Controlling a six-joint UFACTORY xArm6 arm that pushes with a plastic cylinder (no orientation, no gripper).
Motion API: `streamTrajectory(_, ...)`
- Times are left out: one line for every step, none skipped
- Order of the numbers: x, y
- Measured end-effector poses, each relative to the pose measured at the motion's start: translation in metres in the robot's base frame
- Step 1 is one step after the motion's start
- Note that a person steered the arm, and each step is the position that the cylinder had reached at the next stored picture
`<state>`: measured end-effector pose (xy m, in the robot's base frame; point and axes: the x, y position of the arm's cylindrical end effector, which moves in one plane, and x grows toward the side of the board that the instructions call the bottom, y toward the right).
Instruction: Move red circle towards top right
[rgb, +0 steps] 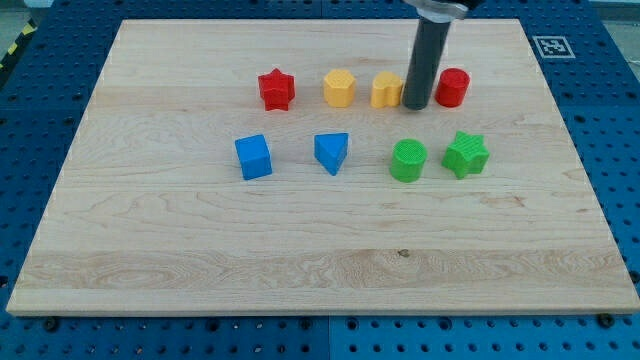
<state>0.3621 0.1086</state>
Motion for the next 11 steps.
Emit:
streamTrajectory(0.000,-0.004)
streamTrajectory(-0.004,-0.004)
streamTrajectory(-0.004,0.000)
streamTrajectory(-0.004,0.016)
streamTrajectory(-0.004,0.022)
streamTrajectory(-0.004,0.024)
streamTrajectory(0.002,0.026)
streamTrajectory(0.018,0.026)
streamTrajectory(0.007,0.037)
streamTrajectory(-0.003,0.061)
streamTrajectory(-0.005,0.085)
